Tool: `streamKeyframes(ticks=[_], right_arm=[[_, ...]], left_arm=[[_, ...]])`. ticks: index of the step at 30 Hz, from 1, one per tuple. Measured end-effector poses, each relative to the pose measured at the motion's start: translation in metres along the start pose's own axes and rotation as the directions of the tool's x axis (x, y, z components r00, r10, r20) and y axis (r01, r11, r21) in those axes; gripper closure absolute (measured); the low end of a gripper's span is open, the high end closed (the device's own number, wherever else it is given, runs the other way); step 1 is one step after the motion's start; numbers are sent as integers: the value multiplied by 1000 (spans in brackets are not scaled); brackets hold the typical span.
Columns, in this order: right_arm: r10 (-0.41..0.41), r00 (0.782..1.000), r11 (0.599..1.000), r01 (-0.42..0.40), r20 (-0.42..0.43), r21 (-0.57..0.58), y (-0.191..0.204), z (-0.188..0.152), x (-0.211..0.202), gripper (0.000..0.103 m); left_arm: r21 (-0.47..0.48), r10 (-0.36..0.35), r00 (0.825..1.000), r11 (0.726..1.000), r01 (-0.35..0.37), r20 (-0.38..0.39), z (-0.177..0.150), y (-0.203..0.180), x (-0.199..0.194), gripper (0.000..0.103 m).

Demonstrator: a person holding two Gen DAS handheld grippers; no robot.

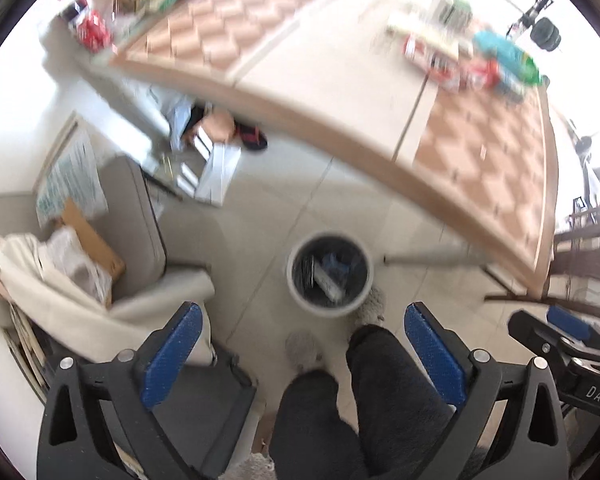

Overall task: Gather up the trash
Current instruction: 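Move both grippers back toward the table, then grasp the red snack pouch with left gripper while right gripper grasps milk carton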

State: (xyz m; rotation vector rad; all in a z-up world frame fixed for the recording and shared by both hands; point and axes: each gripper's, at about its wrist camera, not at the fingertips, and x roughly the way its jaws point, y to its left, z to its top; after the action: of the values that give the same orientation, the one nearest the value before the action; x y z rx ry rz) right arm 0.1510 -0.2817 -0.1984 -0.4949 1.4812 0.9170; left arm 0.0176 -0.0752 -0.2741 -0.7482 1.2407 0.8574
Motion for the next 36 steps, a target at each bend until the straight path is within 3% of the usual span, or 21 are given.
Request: streamKeyframes(ticks=[6,12,18,21,23,26,28,31,32,33,34,36], right_arm=[[-17,997,994,8,82,107,-51,71,-41,0],[-140,988,989,136,70,58,-111,186,-44,0],[-242,970,965,240,-1,-107,-143,313,-8,0],[-279,960,939,268,-24,-216,-141,362,19,0],[-304,951,912,277,-46,-302,-136,388,41,0],[-324,943,868,262,-80,-421,-125,414,71,0],[-334,937,840,246,-105,-483,-119,425,88,0],[-338,932,812,220,-128,-540,-113,435,107,2],[-334,933,811,214,-131,-545,-112,438,112,8],[-324,935,816,200,-142,-542,-112,440,115,12],[-319,936,822,194,-150,-536,-113,442,118,23],[-304,941,836,187,-152,-515,-116,446,119,23]], left_arm=[[-43,-59,998,997,60,20,86,-37,-5,0],[-231,-152,986,964,132,-71,184,-79,38,0],[-451,-263,941,881,144,-214,263,-122,119,0],[-566,-313,915,816,122,-255,286,-131,156,0],[-644,-346,901,758,103,-263,295,-132,175,0],[-707,-346,896,705,51,-280,301,-133,194,1],[-722,-323,902,692,19,-286,302,-133,200,15],[-702,-274,913,712,-18,-301,303,-136,198,21],[-687,-264,914,726,-21,-307,303,-138,197,22],[-662,-249,917,749,-21,-311,304,-140,196,26],[-630,-232,921,776,-19,-313,307,-145,194,27],[-544,-191,928,839,-15,-320,309,-151,189,28]])
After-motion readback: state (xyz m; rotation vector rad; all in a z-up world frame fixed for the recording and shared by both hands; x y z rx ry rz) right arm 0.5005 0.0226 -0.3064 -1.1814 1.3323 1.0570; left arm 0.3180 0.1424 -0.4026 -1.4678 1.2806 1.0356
